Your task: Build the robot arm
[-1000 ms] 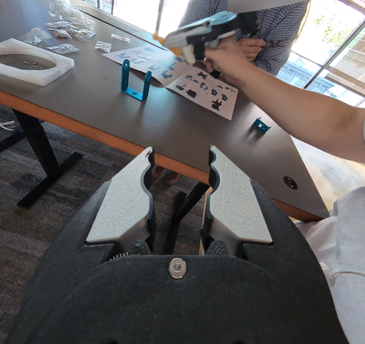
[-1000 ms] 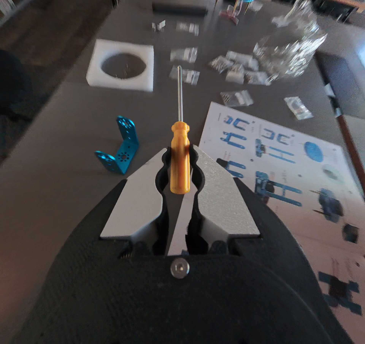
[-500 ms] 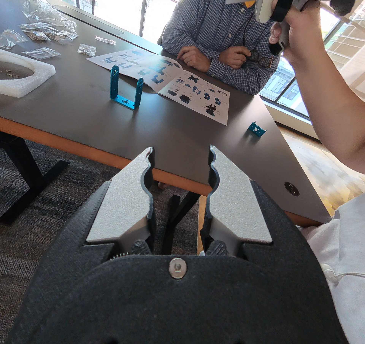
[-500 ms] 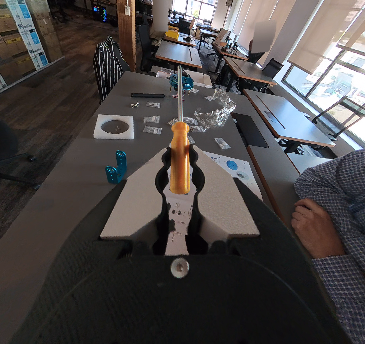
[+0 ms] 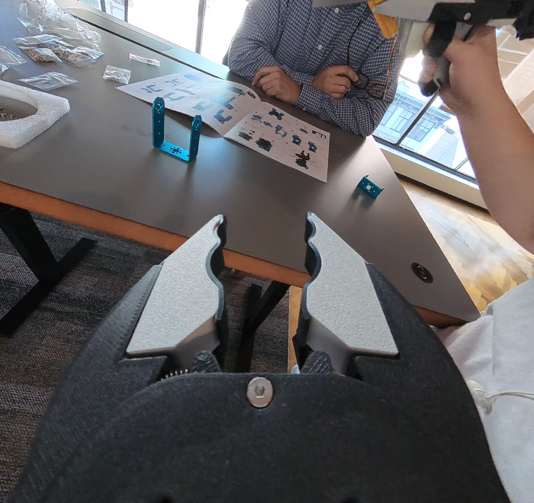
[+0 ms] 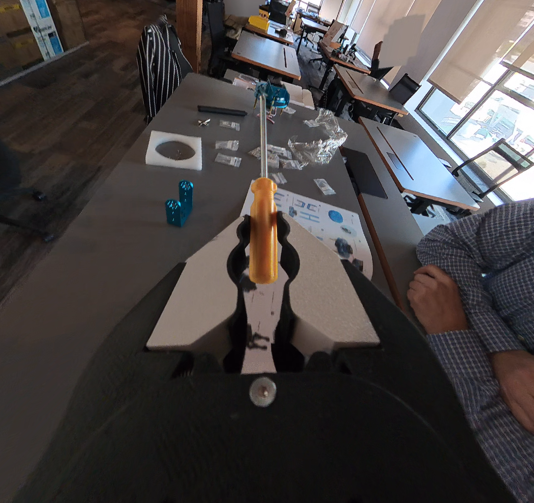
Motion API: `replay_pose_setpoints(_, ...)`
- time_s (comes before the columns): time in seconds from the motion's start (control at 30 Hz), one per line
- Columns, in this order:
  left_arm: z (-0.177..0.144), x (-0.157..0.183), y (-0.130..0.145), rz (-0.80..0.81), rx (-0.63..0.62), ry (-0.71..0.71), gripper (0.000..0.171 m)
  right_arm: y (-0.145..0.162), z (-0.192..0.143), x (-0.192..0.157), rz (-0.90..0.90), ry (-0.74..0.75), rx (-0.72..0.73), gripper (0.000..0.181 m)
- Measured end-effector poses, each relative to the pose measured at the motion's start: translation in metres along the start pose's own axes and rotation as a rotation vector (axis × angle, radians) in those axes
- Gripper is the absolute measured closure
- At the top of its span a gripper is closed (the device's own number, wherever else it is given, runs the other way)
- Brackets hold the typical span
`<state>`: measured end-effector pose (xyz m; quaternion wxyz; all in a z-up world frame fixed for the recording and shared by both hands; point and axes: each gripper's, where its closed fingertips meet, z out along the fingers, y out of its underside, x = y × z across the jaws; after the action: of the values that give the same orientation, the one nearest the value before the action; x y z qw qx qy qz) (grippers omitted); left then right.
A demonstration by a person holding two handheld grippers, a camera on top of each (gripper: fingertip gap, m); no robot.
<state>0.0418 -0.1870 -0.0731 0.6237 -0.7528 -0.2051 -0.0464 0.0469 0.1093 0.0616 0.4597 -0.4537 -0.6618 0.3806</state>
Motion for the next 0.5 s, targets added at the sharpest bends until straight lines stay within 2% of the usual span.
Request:
replay_pose_setpoints(0.1,0.002,0.003,0.005,-0.001,-0.016,0.025,0.119,0.025,-0.027,-0.013,-0.016,-0.040,-0.051,0.165)
replay_pose_setpoints(0.27,0.014,0.015,0.013,0.035,-0.061,0.085,0.119,0.102,-0.075,-0.015,-0.066,-0.010,-0.247,0.165)
replay_pose_setpoints(0.33,0.024,0.023,0.015,0.054,-0.084,0.120,0.120,0.124,-0.089,-0.018,-0.037,-0.040,-0.272,0.165)
replay_pose_setpoints(0.5,0.066,0.039,0.014,0.241,-0.146,0.245,0.124,0.159,-0.089,-0.045,0.022,-0.174,-0.350,0.164)
